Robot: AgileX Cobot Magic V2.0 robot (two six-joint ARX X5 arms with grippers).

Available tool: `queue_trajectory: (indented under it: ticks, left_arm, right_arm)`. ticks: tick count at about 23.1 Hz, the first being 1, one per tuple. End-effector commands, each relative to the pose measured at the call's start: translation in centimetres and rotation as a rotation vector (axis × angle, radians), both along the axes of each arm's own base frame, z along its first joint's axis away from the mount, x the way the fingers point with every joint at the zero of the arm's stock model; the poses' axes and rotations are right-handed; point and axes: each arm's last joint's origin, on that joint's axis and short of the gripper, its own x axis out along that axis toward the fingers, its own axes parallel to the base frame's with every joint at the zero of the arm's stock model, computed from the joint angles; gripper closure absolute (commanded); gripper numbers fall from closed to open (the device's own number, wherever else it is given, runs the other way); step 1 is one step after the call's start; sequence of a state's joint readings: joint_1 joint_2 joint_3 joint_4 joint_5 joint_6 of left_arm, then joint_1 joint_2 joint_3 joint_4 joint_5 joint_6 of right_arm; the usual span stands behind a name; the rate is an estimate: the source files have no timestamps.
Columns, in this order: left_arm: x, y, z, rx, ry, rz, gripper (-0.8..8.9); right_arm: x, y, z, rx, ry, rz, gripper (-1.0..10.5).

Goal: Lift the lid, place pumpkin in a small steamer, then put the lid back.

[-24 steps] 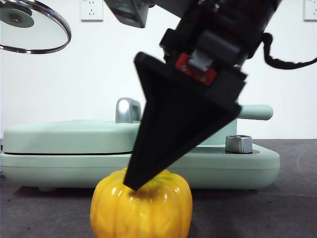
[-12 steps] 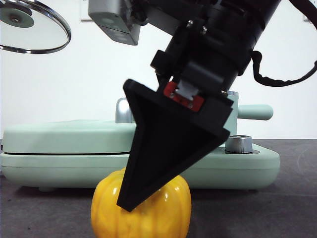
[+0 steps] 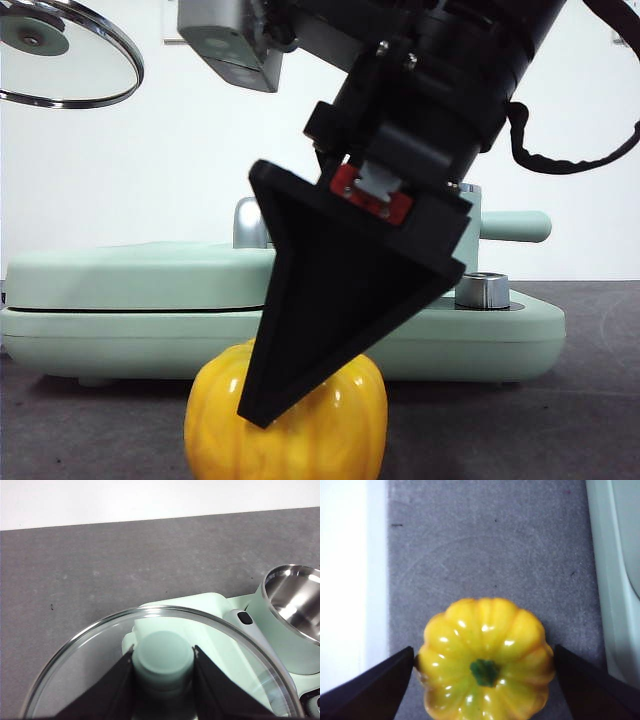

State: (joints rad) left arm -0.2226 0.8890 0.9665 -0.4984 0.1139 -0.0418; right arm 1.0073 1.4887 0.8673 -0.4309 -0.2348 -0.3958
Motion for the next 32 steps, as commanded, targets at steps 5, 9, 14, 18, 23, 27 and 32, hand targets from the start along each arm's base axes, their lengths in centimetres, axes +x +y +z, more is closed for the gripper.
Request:
queue_trajectory:
  ticks: [5,9,14,18,23,27,32]
  left_arm:
    - [0.0,0.0,0.7,-0.012,-0.038,-0.005,8.04]
    - [0.0,0.0,0.7,-0.011,-0.038,-0.005,8.04]
    - [0.1,0.0,0.7,-0.012,-0.038,-0.005,8.04]
    - [0.1,0.0,0.7,-0.011,-0.037,-0.005,8.04]
    - [0.1,0.0,0.7,-0.011,-0.037,-0.005,8.04]
    - [0.1,0.0,0.7,-0.012,-0.038,-0.005,8.04]
    - [0.2,-0.1,0.6,-0.01,-0.034,-0.005,8.04]
  right_arm:
    - [-0.2,0.3,-0.5,-0.046,0.034,0.008,5.1]
    - [-0.3,0.2,-0.6,-0.056,0.051,-0.005,5.1]
    - [-0.4,0.0,-0.7,-0.075,0.072,-0.024,5.6]
    - [-0.4,0.0,-0.7,-0.078,0.082,-0.038,5.9]
    - [-0.5,0.0,-0.6,-0.075,0.122,-0.07,5.9]
    - [-0.4,0.1,0.1,-0.047,0.157,-0.113,5.9]
    - [-0.3,0.5,2.6,0.013,0.221,-0.178,5.9]
